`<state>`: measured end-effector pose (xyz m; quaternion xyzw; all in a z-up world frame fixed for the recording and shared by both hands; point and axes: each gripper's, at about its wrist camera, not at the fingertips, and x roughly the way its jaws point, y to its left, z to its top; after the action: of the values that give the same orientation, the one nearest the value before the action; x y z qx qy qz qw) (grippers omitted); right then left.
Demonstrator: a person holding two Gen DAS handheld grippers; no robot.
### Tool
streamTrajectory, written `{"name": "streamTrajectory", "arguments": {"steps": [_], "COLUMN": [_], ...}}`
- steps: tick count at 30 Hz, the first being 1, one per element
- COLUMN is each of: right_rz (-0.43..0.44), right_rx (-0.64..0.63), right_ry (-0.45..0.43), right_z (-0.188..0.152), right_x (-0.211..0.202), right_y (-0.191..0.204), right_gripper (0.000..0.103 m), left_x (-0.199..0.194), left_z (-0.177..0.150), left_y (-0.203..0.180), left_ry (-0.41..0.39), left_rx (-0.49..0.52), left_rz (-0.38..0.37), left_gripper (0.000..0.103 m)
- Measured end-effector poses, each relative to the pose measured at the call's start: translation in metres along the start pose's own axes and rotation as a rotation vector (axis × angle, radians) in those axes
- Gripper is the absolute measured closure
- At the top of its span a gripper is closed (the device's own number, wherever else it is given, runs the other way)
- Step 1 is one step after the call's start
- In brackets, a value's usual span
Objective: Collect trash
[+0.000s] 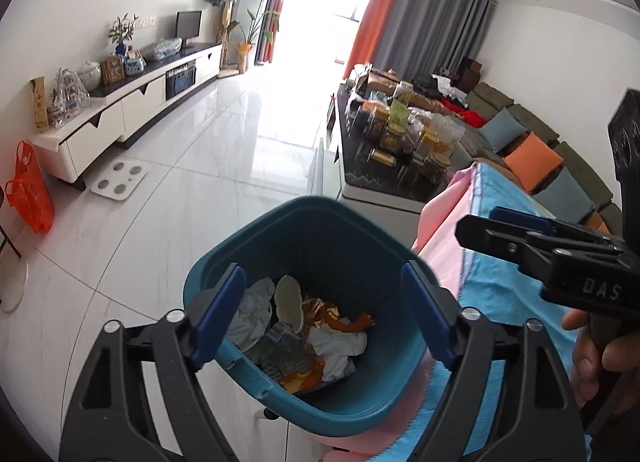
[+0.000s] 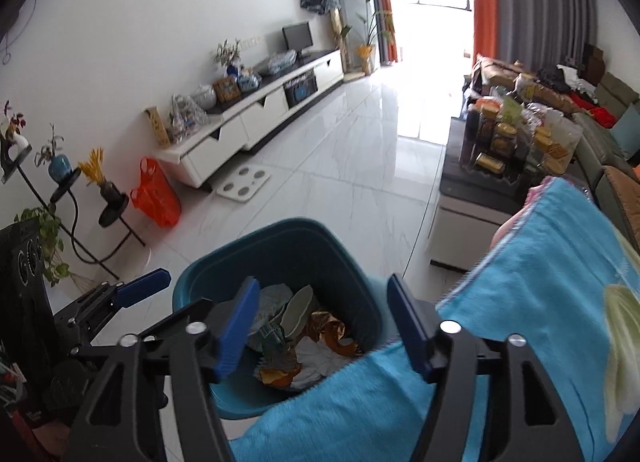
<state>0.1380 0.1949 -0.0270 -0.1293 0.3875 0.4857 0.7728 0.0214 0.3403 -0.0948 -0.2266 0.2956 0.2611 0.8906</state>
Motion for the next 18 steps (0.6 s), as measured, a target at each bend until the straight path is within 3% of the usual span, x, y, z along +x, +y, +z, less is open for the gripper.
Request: {"name": "streamTrajectory", "arguments": {"steps": [2,4,9,18], "right_rz": [-0.011,-0.030,-0.069,-0.149], "right_rx": [0.013,0.026,0.063,0.124], "right_ry": [-0.027,-0.057,-0.118,-0.217], "right_z": [-0.002,-0.004,-0.015,-0.048], "right_x": [-0.010,-0.021,-0.047,-0.098], "right_y": [-0.006,-0.013,-0.033,-0.073], "right_gripper": [0.024,0.020,0.008,0.007], "left_x": [-0.011,-0.022,-0.039,-0.067], "left_z": [0.003,0.006,0.017,0.019], "left_y": [-0.007,-0.013,-0.036,-0.093], "left_ry": [-0.026,-0.053,-0.087,-0.128], "left_rx": [0.007,0.007,0.024,0.084], "left_rz": [0.001,-0.005,-0.023,-0.058], "left_gripper": [0.013,0.007,0.006,0.006]}}
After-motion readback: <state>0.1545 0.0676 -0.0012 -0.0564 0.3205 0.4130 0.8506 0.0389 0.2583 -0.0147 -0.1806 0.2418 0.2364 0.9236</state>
